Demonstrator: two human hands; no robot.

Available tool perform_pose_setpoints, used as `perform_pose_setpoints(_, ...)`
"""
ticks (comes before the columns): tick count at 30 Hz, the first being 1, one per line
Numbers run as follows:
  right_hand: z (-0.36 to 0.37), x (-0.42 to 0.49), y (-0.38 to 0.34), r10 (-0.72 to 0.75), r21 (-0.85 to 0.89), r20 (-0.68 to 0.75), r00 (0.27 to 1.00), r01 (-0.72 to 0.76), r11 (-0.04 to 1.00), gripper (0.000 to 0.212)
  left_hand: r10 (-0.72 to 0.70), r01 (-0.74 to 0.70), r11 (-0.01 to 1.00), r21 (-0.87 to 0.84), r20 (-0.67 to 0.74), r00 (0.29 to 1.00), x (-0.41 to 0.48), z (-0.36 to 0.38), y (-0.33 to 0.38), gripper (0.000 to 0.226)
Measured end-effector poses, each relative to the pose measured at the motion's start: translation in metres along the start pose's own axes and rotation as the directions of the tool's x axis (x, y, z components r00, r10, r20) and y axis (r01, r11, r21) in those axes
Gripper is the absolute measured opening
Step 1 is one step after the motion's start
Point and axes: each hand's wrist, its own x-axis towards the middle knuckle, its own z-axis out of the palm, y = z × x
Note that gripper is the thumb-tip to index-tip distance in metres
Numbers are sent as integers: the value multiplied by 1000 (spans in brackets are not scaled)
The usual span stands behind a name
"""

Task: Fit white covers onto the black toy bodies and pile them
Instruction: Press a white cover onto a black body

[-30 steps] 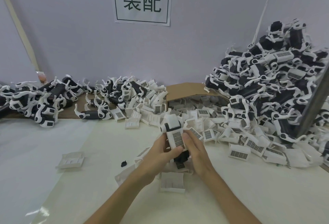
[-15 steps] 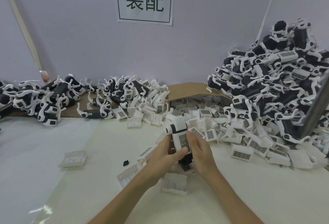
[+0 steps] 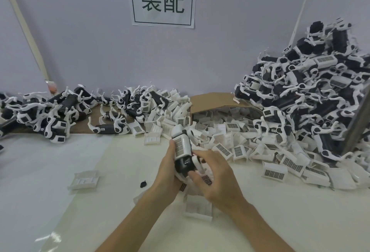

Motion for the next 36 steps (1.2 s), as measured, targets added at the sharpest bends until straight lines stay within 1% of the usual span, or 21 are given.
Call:
perform_pose_setpoints(2,7,0,-6,-143,-107,-28,989,139,984,51,-50,48,993,-105,-13,999,1,-2,3,60)
perform_pose_setpoints(4,15,0,-11,-253,-202,-37,967,241,949,57,-61,63,984,-165,18,998,0,-3,7,58)
perform_pose_setpoints(6,18,0,-12,-299,-258,-44,953,279,925,60,-57,65,982,-177,50,997,0,-4,9,54)
perform_pose_setpoints(8,16,1,-12,-306,-281,-73,949,275,920,58,-79,97,979,-181,104,991,-2,-5,10,53)
perform_pose_setpoints(10,13,1,-13,-297,-281,-94,950,261,924,55,-96,118,983,-143,149,984,-5,-7,9,59)
perform_pose_setpoints(12,11,2,-14,-281,-264,-95,955,248,932,53,-89,106,991,-85,181,979,-8,-8,8,64)
perform_pose_setpoints(14,8,2,-17,-262,-249,-87,961,233,940,48,-76,90,994,-59,203,976,-8,-7,7,57)
perform_pose_setpoints(17,5,3,-19,-215,-219,-78,973,194,956,46,-33,42,998,-51,177,984,-6,-8,8,45)
perform_pose_setpoints(21,1,3,-18,-110,-152,-88,990,95,984,58,37,-63,992,107,236,971,-9,-4,11,32)
perform_pose_setpoints(25,0,4,-18,-99,-88,-65,993,93,992,71,74,-134,968,212,270,960,-13,1,12,27)
perform_pose_setpoints(28,0,4,-17,-82,-65,-28,996,80,995,76,65,-156,932,328,272,960,-16,3,10,30)
perform_pose_setpoints(30,-1,4,-15,-70,-63,-21,997,69,996,76,71,-170,912,374,263,962,-16,3,10,32)
perform_pose_setpoints(34,-1,3,-10,-22,-39,-25,999,21,999,70,139,-230,898,376,254,957,-14,3,9,32)
perform_pose_setpoints(36,-1,3,-6,27,-19,-40,999,-28,999,64,180,-261,884,389,231,956,-12,3,6,44)
